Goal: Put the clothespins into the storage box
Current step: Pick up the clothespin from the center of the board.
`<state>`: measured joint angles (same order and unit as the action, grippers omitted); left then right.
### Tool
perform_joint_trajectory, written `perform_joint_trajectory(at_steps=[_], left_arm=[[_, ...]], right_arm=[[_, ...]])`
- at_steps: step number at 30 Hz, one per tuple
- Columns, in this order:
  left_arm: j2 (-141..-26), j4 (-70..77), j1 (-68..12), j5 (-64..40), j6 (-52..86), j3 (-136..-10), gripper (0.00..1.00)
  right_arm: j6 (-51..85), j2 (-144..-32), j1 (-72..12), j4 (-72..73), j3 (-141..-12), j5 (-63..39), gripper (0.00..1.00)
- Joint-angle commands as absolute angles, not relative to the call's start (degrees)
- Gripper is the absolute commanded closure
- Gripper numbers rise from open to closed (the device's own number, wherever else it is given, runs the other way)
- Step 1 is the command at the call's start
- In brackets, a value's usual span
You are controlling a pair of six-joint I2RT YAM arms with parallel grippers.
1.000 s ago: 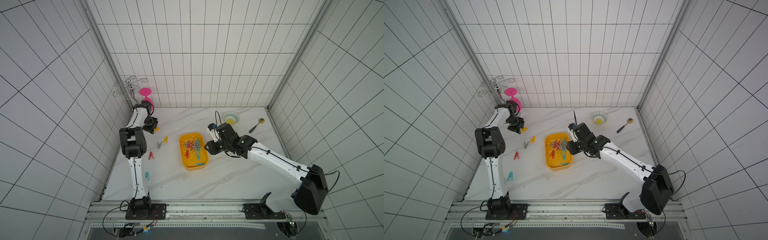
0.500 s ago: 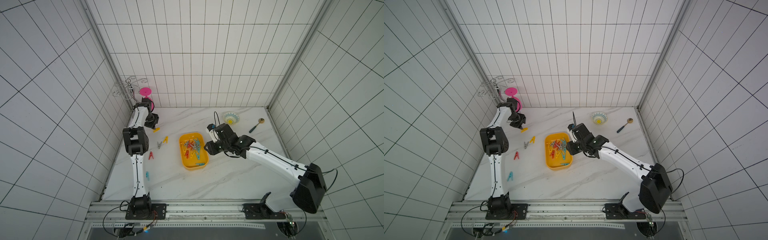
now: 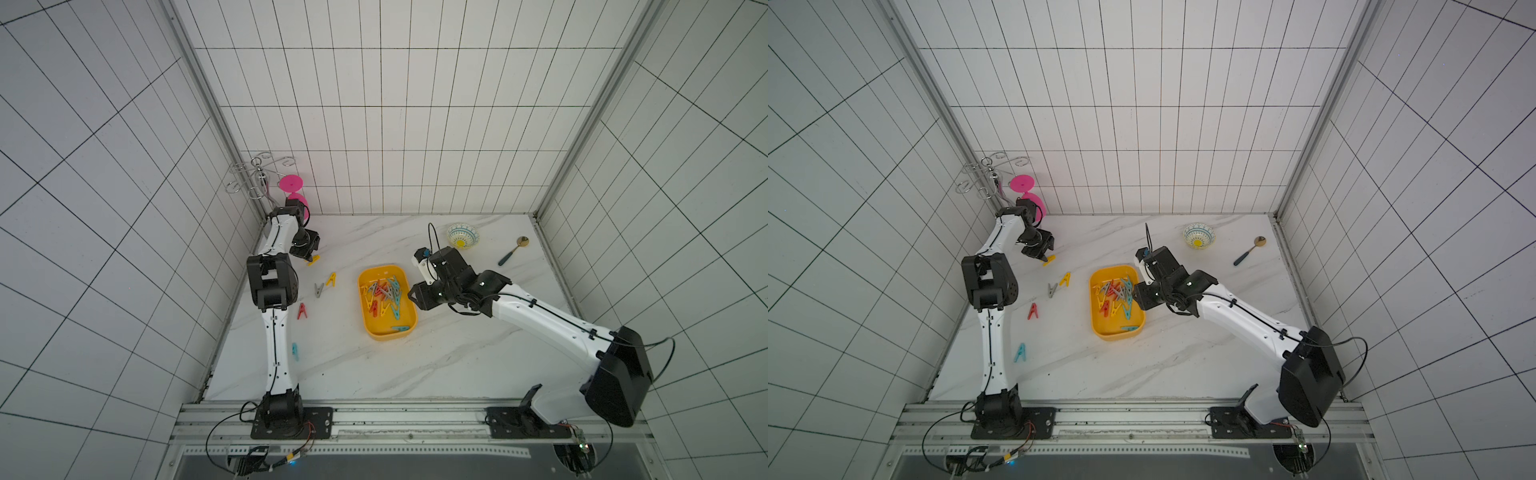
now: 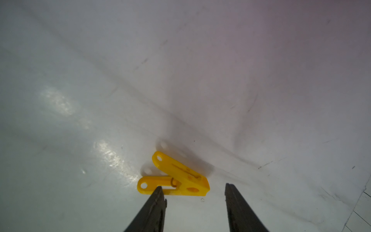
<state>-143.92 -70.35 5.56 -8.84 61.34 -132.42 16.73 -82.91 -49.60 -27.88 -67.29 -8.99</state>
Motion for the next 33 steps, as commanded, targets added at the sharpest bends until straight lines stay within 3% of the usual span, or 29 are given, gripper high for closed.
perform_joint_trajectory(at_steps=[1,13,24,33], left_arm=[[-142.3,-72.0,5.1,-8.9,58.2,-130.2,0.49],[-139.3,-76.1,3.6,-9.5,53.4,-125.1,0.49],[-128.0,-70.2,1.3,-10.1,47.8,-113.7,0.49],[-127.8,-76.9,2.6,2.1,30.0,-119.8,0.47]], right_arm=[[16.5,-82.6,-50.1,-28.6,-69.5,-9.6,0.55],[16.8,-81.4,-50.1,-28.7,-70.2,-11.7,0.55],[17.8,-78.3,-50.3,-28.9,-68.4,-11.7,0.55],[18.4,-77.1,-50.7,-28.9,-67.4,-10.8,0.55]])
